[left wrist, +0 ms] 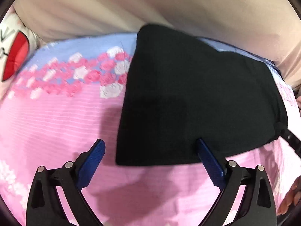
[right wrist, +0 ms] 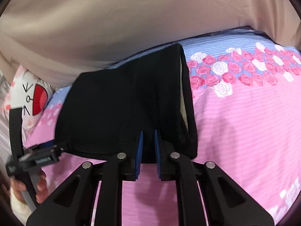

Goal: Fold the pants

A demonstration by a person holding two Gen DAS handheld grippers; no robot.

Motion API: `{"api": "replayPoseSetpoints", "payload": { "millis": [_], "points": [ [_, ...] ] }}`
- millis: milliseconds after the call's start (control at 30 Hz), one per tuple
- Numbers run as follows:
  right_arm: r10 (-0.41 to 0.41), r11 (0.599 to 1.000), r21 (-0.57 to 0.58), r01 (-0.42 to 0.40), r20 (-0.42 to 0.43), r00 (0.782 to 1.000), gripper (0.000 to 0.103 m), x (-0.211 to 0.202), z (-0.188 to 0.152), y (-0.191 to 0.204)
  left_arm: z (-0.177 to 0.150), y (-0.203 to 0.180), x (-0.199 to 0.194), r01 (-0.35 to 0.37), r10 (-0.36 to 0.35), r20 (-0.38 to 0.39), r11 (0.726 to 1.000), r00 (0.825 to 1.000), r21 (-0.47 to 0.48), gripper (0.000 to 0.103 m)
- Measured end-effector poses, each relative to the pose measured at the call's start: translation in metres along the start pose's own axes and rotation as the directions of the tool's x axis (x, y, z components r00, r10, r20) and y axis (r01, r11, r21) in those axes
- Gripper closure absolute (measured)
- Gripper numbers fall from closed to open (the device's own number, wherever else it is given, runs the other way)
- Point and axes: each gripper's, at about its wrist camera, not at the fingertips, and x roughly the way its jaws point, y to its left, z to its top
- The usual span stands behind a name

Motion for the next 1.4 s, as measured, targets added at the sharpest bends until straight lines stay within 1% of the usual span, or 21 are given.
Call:
{"api": "replayPoseSetpoints", "payload": {
  "millis": [33, 100, 167, 233, 367, 500, 600, 633, 667, 733, 800, 900, 1033, 1233, 1400],
  "points": [
    [0.003, 1.0, -0.004, -0.003, 0.01, 1.0, 0.086, -0.008, -0.001, 0.003, -0.003, -0.003, -0.013, -0.025, 0.024, 0.03, 0.999, 0.999, 0.021, 0.009],
    [0.003, 1.0, -0.024, -0.002, 0.045, 0.999, 0.086, -0.028, -0.005, 0.011, -0.011, -0.009, -0.034, -0.061, 0.056, 0.085, 0.996, 0.995, 0.06, 0.009],
    [-0.019, 0.999, -0.043, 0.022, 0.071, 0.997, 0.085, -0.043, -0.012, 0.016, -0.022, -0.015, -0.058, -0.103, 0.091, 0.137, 0.991, 0.986, 0.085, 0.009],
    [-0.02, 0.999, -0.041, 0.024, 0.08, 0.997, 0.084, -0.056, -0.023, 0.018, -0.032, -0.024, -0.08, -0.106, 0.089, 0.166, 0.99, 0.982, 0.097, 0.008],
    [0.007, 1.0, -0.026, -0.005, 0.092, 0.996, 0.083, -0.08, -0.044, 0.019, -0.053, -0.026, -0.114, -0.098, 0.076, 0.213, 0.991, 0.974, 0.095, 0.007],
    [0.009, 1.0, -0.028, -0.006, 0.128, 0.992, 0.083, -0.11, -0.066, 0.025, -0.079, -0.033, -0.148, -0.095, 0.065, 0.255, 0.99, 0.965, 0.107, 0.007],
    [0.015, 0.999, -0.034, -0.01, 0.16, 0.987, 0.083, -0.133, -0.076, 0.031, -0.094, -0.043, -0.164, -0.103, 0.067, 0.278, 0.988, 0.958, 0.116, 0.007],
    [0.011, 0.999, -0.04, -0.004, 0.171, 0.985, 0.076, -0.139, -0.079, 0.033, -0.099, -0.045, -0.167, -0.101, 0.064, 0.283, 0.988, 0.957, 0.118, 0.007],
    [0.0, 0.999, -0.046, 0.008, 0.182, 0.983, 0.06, -0.144, -0.081, 0.035, -0.104, -0.047, -0.17, -0.1, 0.062, 0.282, 0.987, 0.957, 0.122, 0.007],
    [-0.03, 0.996, -0.071, 0.046, 0.211, 0.977, 0.042, -0.153, -0.085, 0.041, -0.11, -0.052, -0.171, -0.093, 0.053, 0.271, 0.986, 0.961, 0.137, 0.007],
    [-0.068, 0.99, -0.104, 0.094, 0.235, 0.97, 0.042, -0.159, -0.09, 0.047, -0.115, -0.056, -0.171, -0.099, 0.059, 0.265, 0.985, 0.962, 0.143, 0.007],
    [-0.092, 0.983, -0.129, 0.127, 0.25, 0.964, 0.042, -0.16, -0.092, 0.051, -0.116, -0.058, -0.163, -0.096, 0.061, 0.241, 0.986, 0.969, 0.139, 0.007],
    [-0.087, 0.985, -0.123, 0.12, 0.243, 0.966, 0.042, -0.157, -0.092, 0.05, -0.113, -0.057, -0.154, -0.091, 0.062, 0.213, 0.988, 0.975, 0.127, 0.007],
    [-0.095, 0.984, -0.128, 0.128, 0.233, 0.968, 0.042, -0.15, -0.09, 0.051, -0.109, -0.052, -0.147, -0.098, 0.075, 0.201, 0.989, 0.977, 0.111, 0.007],
    [-0.098, 0.983, -0.133, 0.13, 0.224, 0.97, 0.042, -0.143, -0.089, 0.054, -0.106, -0.048, -0.146, -0.107, 0.084, 0.207, 0.989, 0.975, 0.101, 0.007]
  ]
}}
